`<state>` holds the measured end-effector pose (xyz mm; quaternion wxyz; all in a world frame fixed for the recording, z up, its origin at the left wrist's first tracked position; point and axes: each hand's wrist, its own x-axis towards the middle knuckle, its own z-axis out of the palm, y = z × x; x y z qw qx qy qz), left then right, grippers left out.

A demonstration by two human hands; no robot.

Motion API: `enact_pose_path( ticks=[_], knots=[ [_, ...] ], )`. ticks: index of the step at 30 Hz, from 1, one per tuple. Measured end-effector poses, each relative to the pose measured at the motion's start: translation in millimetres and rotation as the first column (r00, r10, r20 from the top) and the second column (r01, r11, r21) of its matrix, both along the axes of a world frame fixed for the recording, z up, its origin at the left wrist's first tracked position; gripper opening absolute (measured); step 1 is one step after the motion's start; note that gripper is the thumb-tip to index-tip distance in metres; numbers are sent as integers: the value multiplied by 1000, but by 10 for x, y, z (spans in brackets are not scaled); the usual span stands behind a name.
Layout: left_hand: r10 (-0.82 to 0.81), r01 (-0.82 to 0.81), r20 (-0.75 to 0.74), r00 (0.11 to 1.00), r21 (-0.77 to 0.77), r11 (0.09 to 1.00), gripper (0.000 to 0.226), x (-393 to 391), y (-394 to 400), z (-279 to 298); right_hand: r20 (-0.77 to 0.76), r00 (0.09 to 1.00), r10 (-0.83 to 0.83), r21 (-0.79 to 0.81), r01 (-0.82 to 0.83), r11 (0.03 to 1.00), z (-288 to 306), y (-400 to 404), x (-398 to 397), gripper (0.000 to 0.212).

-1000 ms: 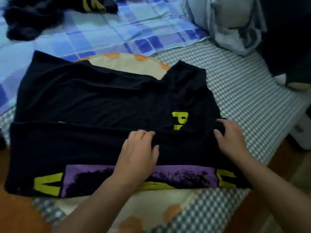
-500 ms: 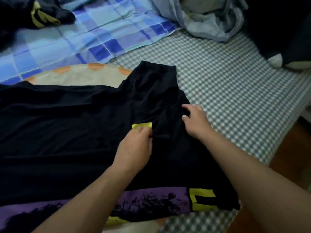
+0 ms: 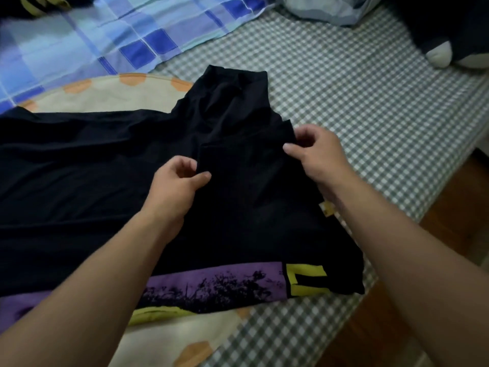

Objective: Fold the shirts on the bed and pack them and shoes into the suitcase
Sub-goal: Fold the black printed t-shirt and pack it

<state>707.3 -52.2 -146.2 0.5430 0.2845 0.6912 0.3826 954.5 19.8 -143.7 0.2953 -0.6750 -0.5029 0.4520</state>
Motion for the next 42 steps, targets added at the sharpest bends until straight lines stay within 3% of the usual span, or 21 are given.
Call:
enact_pose_path(
  ticks=[2,4,6,8,10,12,14,18,22,24,27,29,31,34,36,39,42],
  knots=[
    [-145,146,-18,989,137,980,26,-91,-299,166,-128,987,95,70,-86,994,251,-400,161,16],
    [-378,408,-197,905,148,901,27,-261,-637,187,-43,963,267,111,-261,959,327,-886,372,30],
    [-539,638,-499,679,39,769,37,-412,-919,104,187,869,459,55,-475,878,199,-1315,550,41],
    [-551,733,-677,488,-25,680,46,-466,-1057,-14,279,769,575,-68,-581,811,33,-1597,661,52],
    [-492,755,-775,395,-31,655,55,-444,-1053,-103,372,781,502,-15,-535,845,-58,-1631,722,60],
    [-422,745,-830,365,-11,666,53,-398,-922,-159,440,840,318,101,-398,912,-90,-1471,688,52],
    [-402,721,-839,366,-17,693,38,-350,-745,-211,499,830,249,97,-340,936,-151,-1220,608,33],
    [-443,736,-861,248,-130,665,24,-395,-515,-279,585,672,455,-180,-440,880,-296,-820,468,30],
    [-443,666,-883,154,-238,707,32,-457,-402,-312,546,763,346,-106,-346,932,-270,-628,509,7],
    [-391,599,-901,186,-211,773,31,-339,-439,-326,537,786,307,-105,-299,948,-268,-648,455,12],
    [-221,582,-926,306,-2,813,29,-43,-711,-236,603,782,158,-57,-156,986,-256,-908,379,39],
    [-189,682,-932,309,79,727,30,76,-1019,-173,639,769,-26,-52,77,996,-166,-1214,438,46],
    [-249,791,-933,261,58,609,37,90,-1347,-165,694,717,-62,-137,217,967,-119,-1605,483,53],
    [-414,879,-909,52,-155,450,47,-40,-1697,-223,601,796,-68,-267,280,922,-165,-1977,409,52],
    [-478,891,-877,-39,-247,380,40,-129,-1756,-215,535,828,-167,-235,336,912,-204,-1998,409,41],
    [-613,916,-790,-32,-268,298,51,-95,-1729,-88,568,781,-260,-182,427,886,-103,-1994,576,31],
    [-681,961,-730,-59,-226,160,27,166,-1748,155,684,704,-190,-217,445,869,112,-2154,728,31]
  ],
)
